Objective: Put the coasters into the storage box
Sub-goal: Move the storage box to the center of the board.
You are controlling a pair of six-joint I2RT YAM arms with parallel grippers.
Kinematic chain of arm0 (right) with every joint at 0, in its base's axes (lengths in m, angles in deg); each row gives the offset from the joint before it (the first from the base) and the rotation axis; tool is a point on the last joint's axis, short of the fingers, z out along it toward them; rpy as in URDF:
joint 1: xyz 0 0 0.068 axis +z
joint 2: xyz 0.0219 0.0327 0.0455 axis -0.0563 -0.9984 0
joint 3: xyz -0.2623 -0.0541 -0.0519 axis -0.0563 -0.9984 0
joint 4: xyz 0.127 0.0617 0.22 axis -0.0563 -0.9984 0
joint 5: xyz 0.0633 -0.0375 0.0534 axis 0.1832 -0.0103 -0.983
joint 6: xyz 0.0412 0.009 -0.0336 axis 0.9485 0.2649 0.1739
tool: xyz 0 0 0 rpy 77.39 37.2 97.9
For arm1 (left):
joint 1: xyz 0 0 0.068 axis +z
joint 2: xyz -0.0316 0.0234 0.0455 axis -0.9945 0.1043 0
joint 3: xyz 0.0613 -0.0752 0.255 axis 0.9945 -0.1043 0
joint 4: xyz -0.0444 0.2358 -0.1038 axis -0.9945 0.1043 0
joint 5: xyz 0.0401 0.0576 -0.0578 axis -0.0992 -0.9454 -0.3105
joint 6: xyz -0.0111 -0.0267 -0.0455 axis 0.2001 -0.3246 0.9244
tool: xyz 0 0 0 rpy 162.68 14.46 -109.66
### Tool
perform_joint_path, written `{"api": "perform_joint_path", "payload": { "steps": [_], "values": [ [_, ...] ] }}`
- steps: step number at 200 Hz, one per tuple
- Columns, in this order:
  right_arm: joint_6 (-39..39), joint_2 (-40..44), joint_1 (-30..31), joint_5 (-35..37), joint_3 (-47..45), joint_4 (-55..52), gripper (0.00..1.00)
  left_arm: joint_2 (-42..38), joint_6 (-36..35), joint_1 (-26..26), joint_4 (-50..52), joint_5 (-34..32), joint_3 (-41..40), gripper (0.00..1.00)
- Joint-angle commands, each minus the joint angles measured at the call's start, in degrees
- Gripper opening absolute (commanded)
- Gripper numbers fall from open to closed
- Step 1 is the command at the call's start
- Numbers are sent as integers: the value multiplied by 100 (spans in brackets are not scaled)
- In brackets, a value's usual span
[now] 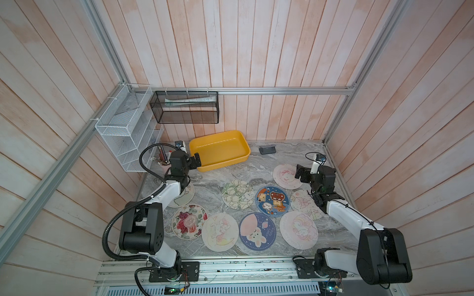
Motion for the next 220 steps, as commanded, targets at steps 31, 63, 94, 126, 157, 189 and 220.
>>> {"api": "perform_joint_path", "payload": {
  "steps": [31, 63, 94, 126, 157, 189, 220],
  "values": [
    [133, -126, 268, -251, 482, -910, 98, 980, 697, 184, 1749, 614, 1363, 89],
    [186, -187, 281, -330, 615, -992, 98, 1439, 934, 185, 2183, 597, 1852, 83],
    [204, -222, 311, -351, 704, -1048, 98, 1814, 990, 186, 2476, 533, 2281, 80],
    [211, -267, 320, -387, 743, -1082, 98, 2235, 973, 177, 2800, 567, 2797, 77],
    [238, -284, 332, -397, 790, -1129, 98, 2512, 1014, 160, 3048, 588, 3097, 75],
    [221, -294, 330, -420, 816, -1166, 98, 2706, 884, 10, 3536, 306, 3518, 70],
    [230, -350, 331, -454, 877, -1177, 98, 3023, 747, -157, 4044, -137, 4043, 70]
  ]
}}
